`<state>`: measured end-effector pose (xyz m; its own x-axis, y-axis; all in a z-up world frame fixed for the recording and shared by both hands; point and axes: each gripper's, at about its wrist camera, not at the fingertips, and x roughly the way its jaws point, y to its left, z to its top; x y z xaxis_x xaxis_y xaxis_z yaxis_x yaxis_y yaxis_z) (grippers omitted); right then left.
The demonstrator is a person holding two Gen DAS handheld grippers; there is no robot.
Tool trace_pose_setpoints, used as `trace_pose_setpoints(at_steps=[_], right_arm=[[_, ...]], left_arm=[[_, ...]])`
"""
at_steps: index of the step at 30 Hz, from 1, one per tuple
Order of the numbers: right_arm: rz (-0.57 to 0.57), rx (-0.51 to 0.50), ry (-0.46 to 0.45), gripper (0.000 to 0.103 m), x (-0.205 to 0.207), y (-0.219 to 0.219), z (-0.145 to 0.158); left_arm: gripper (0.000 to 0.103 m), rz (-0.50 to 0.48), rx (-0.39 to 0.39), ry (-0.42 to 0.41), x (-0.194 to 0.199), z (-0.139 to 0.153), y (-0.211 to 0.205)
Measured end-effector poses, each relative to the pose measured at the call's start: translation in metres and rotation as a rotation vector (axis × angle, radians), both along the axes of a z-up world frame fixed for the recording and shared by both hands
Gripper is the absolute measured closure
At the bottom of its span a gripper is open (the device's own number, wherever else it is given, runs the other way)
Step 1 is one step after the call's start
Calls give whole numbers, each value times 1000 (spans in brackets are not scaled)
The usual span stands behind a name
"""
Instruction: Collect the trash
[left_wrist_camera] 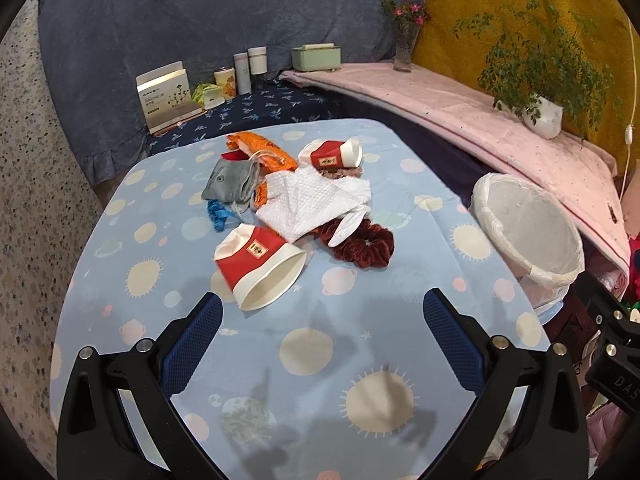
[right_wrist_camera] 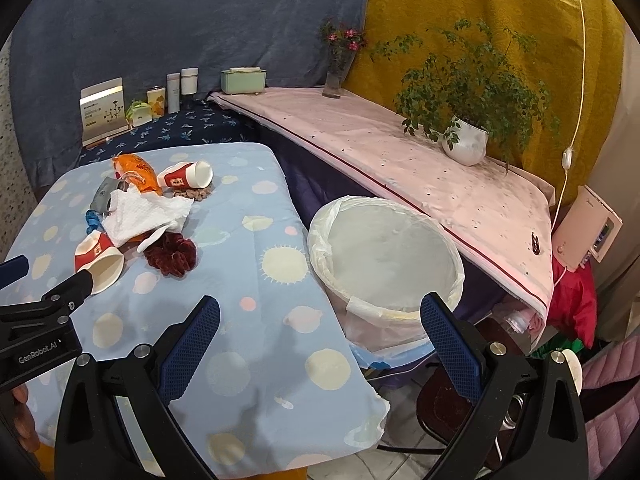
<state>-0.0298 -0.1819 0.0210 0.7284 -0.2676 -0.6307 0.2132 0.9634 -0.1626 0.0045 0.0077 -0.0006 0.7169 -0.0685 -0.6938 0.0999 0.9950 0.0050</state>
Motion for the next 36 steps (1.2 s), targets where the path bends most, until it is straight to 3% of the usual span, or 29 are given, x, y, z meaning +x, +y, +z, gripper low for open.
trace_pose_setpoints(at_steps=[10,21,25,34,36], right_arm=[[-45,11,-43,7,25,-2,-9],[0,85,35,7,83,24,-47],[30,99,54,7,104,38,-58],[70,124,102,7,149,64,-84],[74,133,117,11,155,65,-89]], left_arm=[[7,42,-11,42,37,-21,31],[7,104,-82,151,96,-65,87],[7,92,-157,209,116,-83,94],[9,62,-224,227,137,-92,92],[11,53,-226,224,137,-92,92]])
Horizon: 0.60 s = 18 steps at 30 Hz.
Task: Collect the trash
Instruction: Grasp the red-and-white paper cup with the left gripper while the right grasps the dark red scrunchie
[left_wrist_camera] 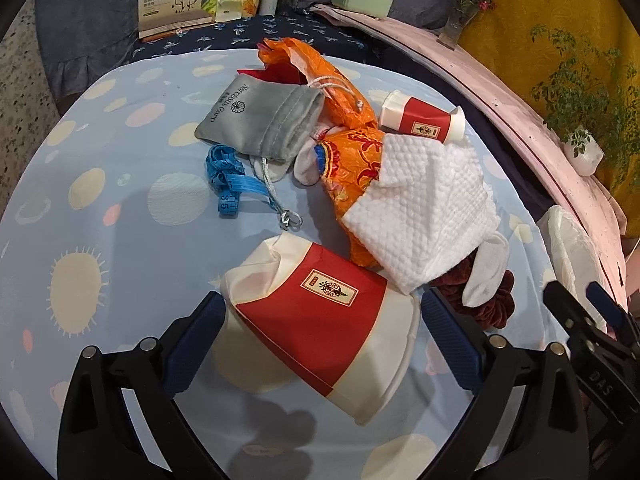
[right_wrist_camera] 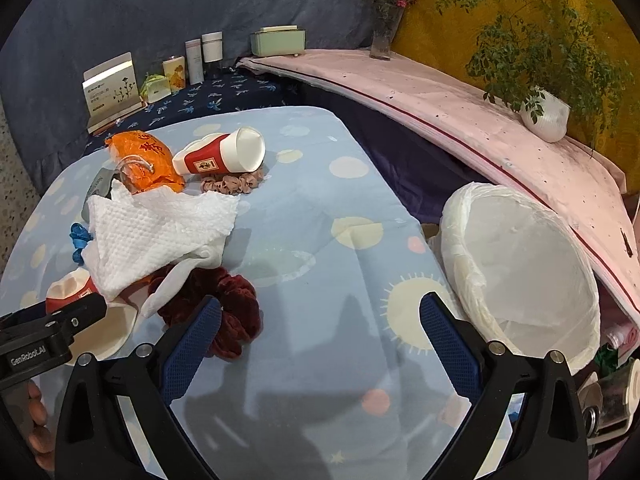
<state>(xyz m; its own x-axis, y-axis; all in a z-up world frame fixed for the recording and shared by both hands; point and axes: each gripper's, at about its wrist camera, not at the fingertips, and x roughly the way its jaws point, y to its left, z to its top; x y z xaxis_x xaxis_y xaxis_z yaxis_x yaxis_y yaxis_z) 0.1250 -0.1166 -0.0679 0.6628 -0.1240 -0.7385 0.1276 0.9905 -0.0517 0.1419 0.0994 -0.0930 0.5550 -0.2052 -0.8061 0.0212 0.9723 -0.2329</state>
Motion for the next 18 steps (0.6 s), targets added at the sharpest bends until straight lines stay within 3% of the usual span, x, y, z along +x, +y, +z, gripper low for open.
trace_pose_setpoints(at_steps=[8,14,16,18], right_arm=[[53,62,78,39,21,14,-25],[108,92,96,67,21,27,-33],[138,113,99,87,18,30,-31],[151,106,98,89,16,34,-29]], left_arm=[[35,-50,-94,0,-2,0,-2],[42,-71,-125,-11,-9,4,-4],[43,-71,-127,-26,-12,9,-2],[44,-75,-133,-35,-16,13,-2]])
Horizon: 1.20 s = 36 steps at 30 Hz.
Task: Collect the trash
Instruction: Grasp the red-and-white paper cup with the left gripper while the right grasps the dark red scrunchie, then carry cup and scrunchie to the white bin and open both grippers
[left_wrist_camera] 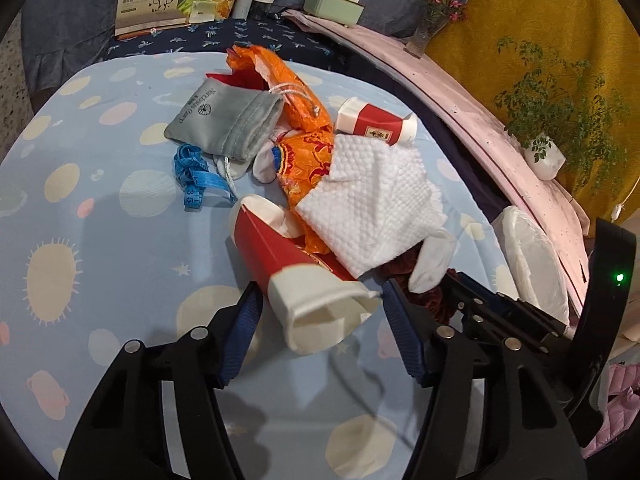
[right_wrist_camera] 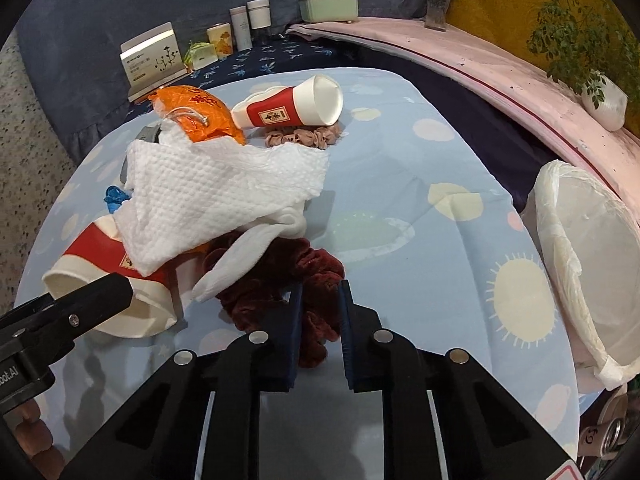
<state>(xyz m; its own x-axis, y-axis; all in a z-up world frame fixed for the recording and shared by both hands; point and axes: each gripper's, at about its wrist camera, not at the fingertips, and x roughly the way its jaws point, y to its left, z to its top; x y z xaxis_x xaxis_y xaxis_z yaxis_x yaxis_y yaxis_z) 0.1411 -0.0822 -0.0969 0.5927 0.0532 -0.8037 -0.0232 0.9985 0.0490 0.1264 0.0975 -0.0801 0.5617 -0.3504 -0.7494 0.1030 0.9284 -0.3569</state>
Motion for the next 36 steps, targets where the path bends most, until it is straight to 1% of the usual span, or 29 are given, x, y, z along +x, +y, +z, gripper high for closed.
trace_pose_setpoints(at_steps=[1,6,13,14,15,17,19,22,26,31,36], right_arm=[[11,-4,-8,91,-2,2,2],[27,34,-25,95,-15,1,12],[6,64,-99,95,-39,-12,45],[3,67,-110,95,-42,-14,51],[1,71,-123,95,-45,-16,56],[-5,77,-144,95,-50,-21,66],[-14,78,-166,95,-57,-26,74],[-29,80,-181,95,-63,-34,82],[-52,90,-207,95,-74,-49,93],[-86,90,-263,95,-86,-69,114],[-130,91,-312,95,-93,-95,132]], left_arm=[[45,-1,0,-6,-2,3,0],[49,-2,16,-25,-14,12,-2],[58,-11,29,-64,-31,31,-5],[84,-14,29,-72,-33,34,-6],[94,-30,24,-73,-34,36,-8],[94,-33,18,-62,-35,37,-10],[95,-37,40,-64,-36,36,-15],[95,-43,52,-62,-41,36,-20],[97,-61,55,-72,-48,43,-27],[100,-102,55,-113,-57,62,-43],[100,-154,48,-156,-59,83,-66]])
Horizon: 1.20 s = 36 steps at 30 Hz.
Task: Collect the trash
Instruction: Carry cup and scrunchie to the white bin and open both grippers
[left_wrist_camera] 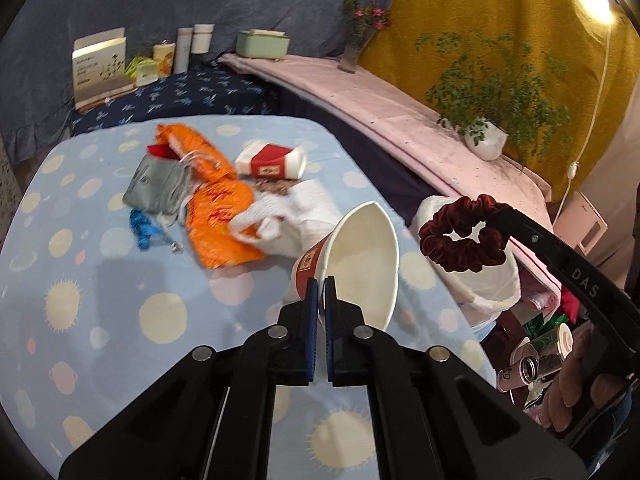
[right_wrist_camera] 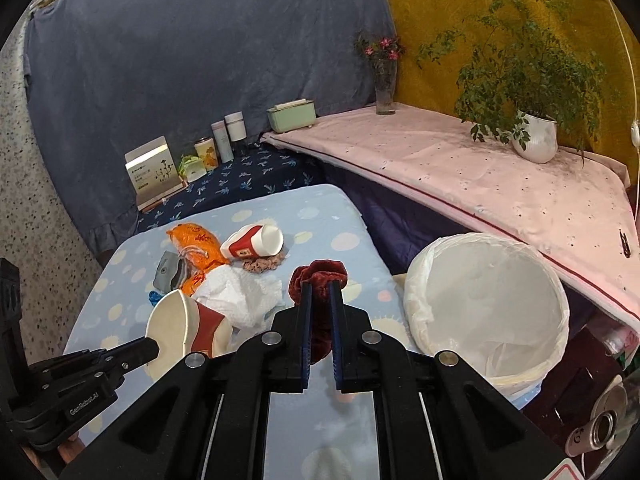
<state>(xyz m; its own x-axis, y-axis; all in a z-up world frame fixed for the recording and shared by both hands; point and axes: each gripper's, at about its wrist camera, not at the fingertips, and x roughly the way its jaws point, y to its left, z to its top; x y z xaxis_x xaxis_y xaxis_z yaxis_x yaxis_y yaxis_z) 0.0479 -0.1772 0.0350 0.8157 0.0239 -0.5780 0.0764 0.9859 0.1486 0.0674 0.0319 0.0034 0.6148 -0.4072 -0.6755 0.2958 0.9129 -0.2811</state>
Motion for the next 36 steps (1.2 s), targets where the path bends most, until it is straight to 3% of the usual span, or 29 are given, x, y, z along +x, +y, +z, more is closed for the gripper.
trace_pose_setpoints(at_steps=[13,20,29,30,32,33,36], right_arm=[[-162,-28,-51,95,-6,-88,17],[-231,-34,-20,95,2,-133,7],[-297,-3,14,91,9,-172,-10],[-312,-2,13,86,8,-174,-11],[-336,-10,9,65,7,-177,-11],[-349,-15,1,53,5,-178,-10],[-359,-19,-6,51,2,-177,-10]], left_arm=[[100,-194,9,-87,13,36,-104],[100,-301,-4,-101,30,38,-169],[99,-391,-35,-53,54,27,-220],[96,-391,-35,-40,57,25,-224],[64,-388,-31,-13,61,20,-229],[60,-376,-26,-19,62,18,-230],[58,-358,-1,-44,60,16,-231]])
